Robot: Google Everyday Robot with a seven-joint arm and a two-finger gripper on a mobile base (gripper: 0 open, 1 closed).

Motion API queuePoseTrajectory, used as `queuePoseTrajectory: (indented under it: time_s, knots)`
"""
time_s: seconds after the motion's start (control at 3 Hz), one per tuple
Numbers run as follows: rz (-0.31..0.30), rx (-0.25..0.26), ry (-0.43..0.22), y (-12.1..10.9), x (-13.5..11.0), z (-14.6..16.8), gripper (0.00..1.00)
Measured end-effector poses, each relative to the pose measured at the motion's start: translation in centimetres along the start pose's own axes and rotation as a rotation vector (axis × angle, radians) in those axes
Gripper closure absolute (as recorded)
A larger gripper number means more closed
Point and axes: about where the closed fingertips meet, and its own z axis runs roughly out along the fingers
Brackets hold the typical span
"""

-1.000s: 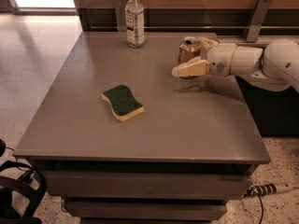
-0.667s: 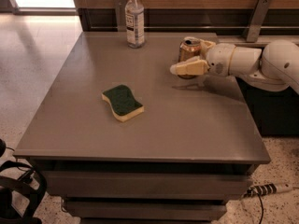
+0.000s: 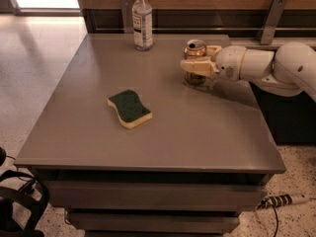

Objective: Knock orange can over

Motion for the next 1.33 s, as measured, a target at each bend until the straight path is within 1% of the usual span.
queuePoseTrajectory:
  time_s: [0.33, 0.67, 1.0, 1.33]
  knots:
    - [0.0, -0.005, -0.001, 0.16, -0.04, 0.26, 0.83]
    - [0.0, -0.01, -0.001, 0.32, -0.09, 0.54, 1.0]
    - [0.0, -0.01, -0.001, 0.33, -0.09, 0.55, 1.0]
    - [-0.007, -0.015, 0.017, 0.47, -0.45, 0.55, 1.0]
